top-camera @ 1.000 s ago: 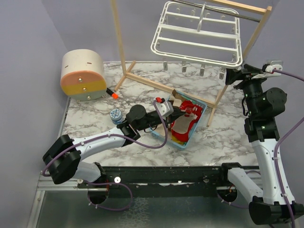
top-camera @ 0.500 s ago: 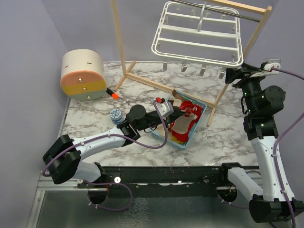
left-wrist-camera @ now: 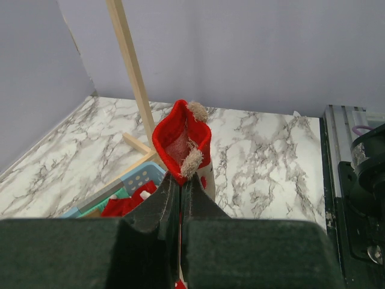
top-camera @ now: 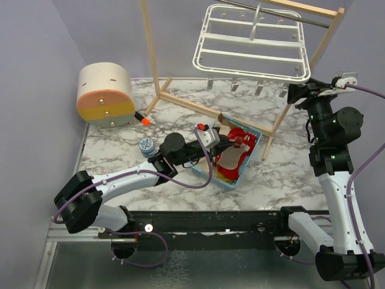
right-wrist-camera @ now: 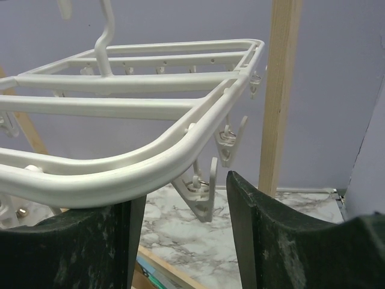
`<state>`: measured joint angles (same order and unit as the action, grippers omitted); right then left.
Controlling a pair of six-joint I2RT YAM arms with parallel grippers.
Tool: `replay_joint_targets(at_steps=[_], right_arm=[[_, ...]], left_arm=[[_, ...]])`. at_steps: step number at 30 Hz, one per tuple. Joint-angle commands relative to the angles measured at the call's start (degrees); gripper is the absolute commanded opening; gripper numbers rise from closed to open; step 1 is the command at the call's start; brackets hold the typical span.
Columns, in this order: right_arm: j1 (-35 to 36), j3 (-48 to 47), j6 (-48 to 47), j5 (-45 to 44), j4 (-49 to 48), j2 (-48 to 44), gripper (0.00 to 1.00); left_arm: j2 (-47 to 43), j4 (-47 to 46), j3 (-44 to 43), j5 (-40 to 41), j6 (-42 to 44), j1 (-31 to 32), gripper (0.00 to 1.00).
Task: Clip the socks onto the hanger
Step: Open the clamp at the hanger.
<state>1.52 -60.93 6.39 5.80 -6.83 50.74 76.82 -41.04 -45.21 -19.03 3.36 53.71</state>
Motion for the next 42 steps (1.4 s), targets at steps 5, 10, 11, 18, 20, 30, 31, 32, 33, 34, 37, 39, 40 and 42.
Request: replay_joint_targets(at_steps=[5, 10, 11, 18, 20, 30, 31, 32, 33, 34, 37, 39, 40, 42], right_arm=[[0.24, -2.24, 0.02, 1.75, -0.98, 0.61, 0.57], [0.24, -2.44, 0.11, 1.84, -0.87, 0.8, 0.54], [0.24, -2.52, 0.11, 1.8, -0.88, 0.85, 0.54], [0.24, -2.73, 0.11, 1.89, -0.77, 1.03, 0.49], [0.24, -2.75, 0.17, 1.8, -0.75, 1.03, 0.47], [0.24, -2.88, 0.36, 1.95, -0.66, 1.21, 0.36], [0.24, -2.95, 0.37, 2.01, -0.6, 1.21, 0.35], [0.24, -2.97, 0.37, 2.06, -0.5, 1.2, 0.34], [0.24, -2.97, 0.37, 2.15, -0.51, 1.25, 0.32], [0.24, -2.97, 0.37, 2.19, -0.51, 1.26, 0.3], [0.24, -3.14, 0.46, 2.35, -0.46, 1.29, 0.24], [0.24, -3.23, 0.46, 2.35, -0.37, 1.29, 0.2], [0.24, -3.31, 0.51, 2.44, -0.35, 1.37, 0.18], [0.24, -3.43, 0.64, 2.47, -0.26, 1.38, 0.13]], left_arm=[[-1.35, -1.23, 0.56, -0.39, 0.33, 0.25, 0.0], [-1.44, -1.24, 0.65, -0.4, 0.4, 0.25, 0.0], [-1.49, -1.24, 0.65, -0.4, 0.39, 0.25, 0.0], [-1.52, -1.24, 0.74, -0.32, 0.45, 0.25, 0.0], [-1.5, -1.24, 0.74, -0.31, 0.42, 0.25, 0.0], [-1.65, -1.24, 0.74, -0.28, 0.56, 0.25, 0.0], [-1.6, -1.24, 0.74, -0.28, 0.58, 0.25, 0.0], [-1.61, -1.24, 0.74, -0.31, 0.57, 0.25, 0.0], [-1.66, -1.24, 0.74, -0.31, 0.58, 0.25, 0.0], [-1.65, -1.24, 0.74, -0.29, 0.53, 0.3, 0.0], [-1.72, -1.24, 0.74, -0.23, 0.6, 0.25, 0.0], [-1.76, -1.2, 0.74, -0.22, 0.58, 0.25, 0.0], [-1.71, -1.23, 0.74, -0.24, 0.6, 0.25, 0.0], [-1.73, -1.24, 0.74, -0.22, 0.56, 0.25, 0.0]])
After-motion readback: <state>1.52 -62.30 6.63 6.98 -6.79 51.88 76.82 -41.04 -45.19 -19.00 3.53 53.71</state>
